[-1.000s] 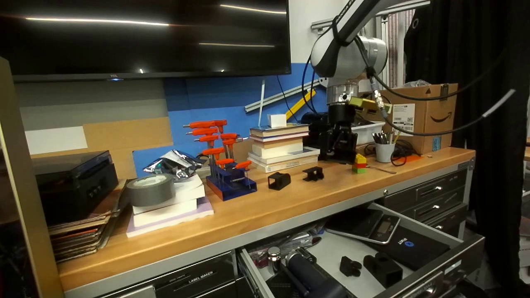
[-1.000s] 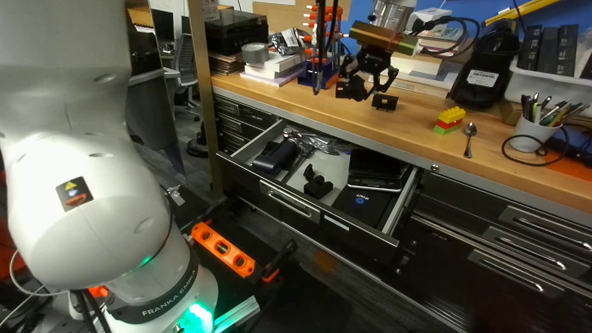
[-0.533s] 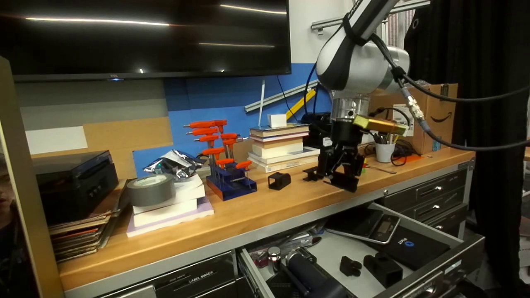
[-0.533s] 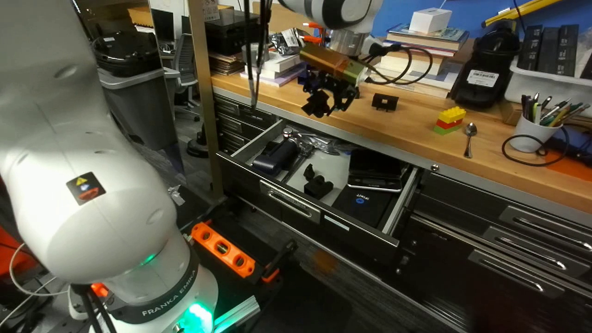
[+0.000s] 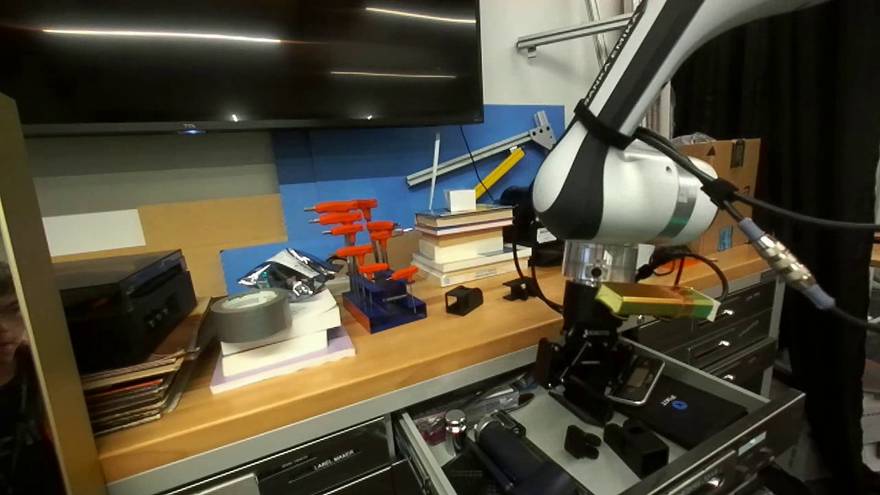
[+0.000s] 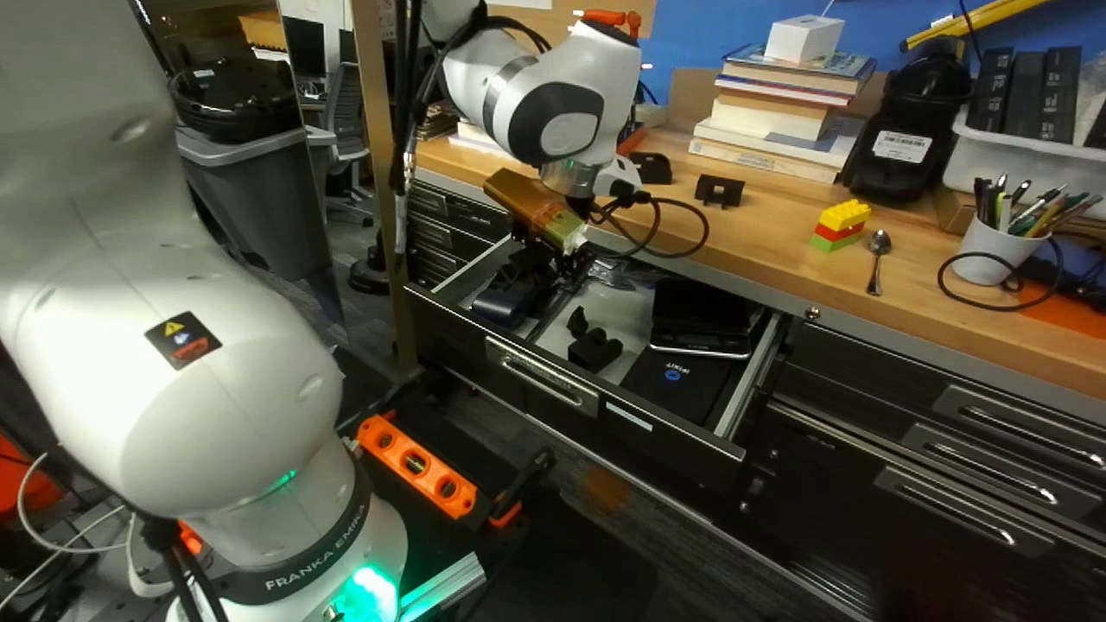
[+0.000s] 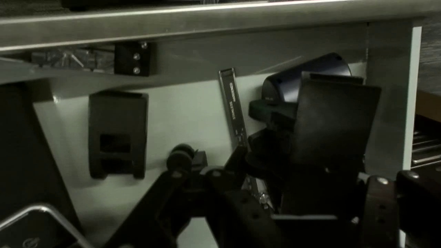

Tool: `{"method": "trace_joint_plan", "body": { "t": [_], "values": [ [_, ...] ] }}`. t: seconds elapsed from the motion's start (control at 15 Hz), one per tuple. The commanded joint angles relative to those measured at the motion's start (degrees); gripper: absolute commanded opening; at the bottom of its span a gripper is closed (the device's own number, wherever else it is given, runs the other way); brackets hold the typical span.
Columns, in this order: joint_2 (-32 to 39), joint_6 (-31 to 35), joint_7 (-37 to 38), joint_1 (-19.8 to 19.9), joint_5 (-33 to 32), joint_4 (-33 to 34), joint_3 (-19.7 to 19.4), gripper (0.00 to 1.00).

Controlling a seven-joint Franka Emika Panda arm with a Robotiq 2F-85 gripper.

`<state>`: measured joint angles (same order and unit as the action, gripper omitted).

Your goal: Pick up the black objects from the countertop, put them in the drawer and close the drawer.

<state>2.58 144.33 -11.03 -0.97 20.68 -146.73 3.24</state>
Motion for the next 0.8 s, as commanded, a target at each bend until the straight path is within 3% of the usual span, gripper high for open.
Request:
{"method": "trace_joint_plan", "body": {
  "t": [0.0,0.73],
  "values": [
    [-0.47,5.69,2.96,-1.43,2.63,-4.55,1.04,0.24],
    [11.76,13.72,7.66,-1.13,-0.89,-2.28,1.59,0.24]
  ]
}}
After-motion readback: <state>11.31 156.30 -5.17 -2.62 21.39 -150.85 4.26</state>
